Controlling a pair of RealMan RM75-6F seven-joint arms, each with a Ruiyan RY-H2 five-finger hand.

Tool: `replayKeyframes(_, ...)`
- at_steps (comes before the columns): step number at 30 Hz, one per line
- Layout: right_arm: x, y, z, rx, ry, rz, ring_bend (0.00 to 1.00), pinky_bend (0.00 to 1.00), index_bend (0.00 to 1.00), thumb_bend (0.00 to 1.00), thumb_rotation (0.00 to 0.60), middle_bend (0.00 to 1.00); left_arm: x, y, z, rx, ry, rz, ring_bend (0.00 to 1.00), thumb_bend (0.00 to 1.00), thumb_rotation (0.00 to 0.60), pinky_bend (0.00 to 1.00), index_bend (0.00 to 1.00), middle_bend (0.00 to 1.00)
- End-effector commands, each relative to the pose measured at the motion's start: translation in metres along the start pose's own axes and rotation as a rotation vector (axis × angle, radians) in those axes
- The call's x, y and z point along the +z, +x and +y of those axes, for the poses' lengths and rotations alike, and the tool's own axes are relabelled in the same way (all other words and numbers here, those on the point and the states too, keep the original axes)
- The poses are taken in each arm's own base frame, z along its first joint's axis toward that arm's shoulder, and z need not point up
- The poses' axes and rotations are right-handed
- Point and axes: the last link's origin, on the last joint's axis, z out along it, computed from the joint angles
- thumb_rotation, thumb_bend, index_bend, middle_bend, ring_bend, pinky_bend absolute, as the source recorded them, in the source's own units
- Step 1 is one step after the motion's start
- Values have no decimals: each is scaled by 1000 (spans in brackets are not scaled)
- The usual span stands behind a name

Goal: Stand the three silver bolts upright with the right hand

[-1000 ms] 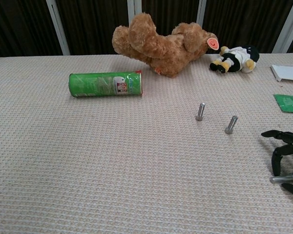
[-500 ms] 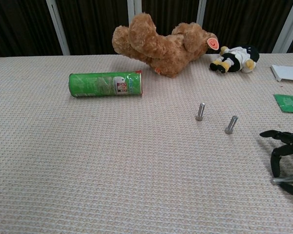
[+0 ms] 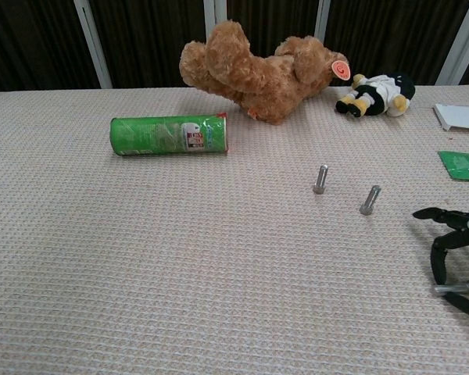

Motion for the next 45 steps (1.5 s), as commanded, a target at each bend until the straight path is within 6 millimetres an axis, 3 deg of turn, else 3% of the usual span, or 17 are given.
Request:
replayKeyframes(1,0,1,-1,4,4,7,0,0,588,382,600,0,0,0,0,2,-1,0,0,238,600,76,105,56)
replayKeyframes(45,8,27,2,106,-47,48,0,0,595,382,600,0,0,-1,1,5,-1,0,0,238,600,76,105,55)
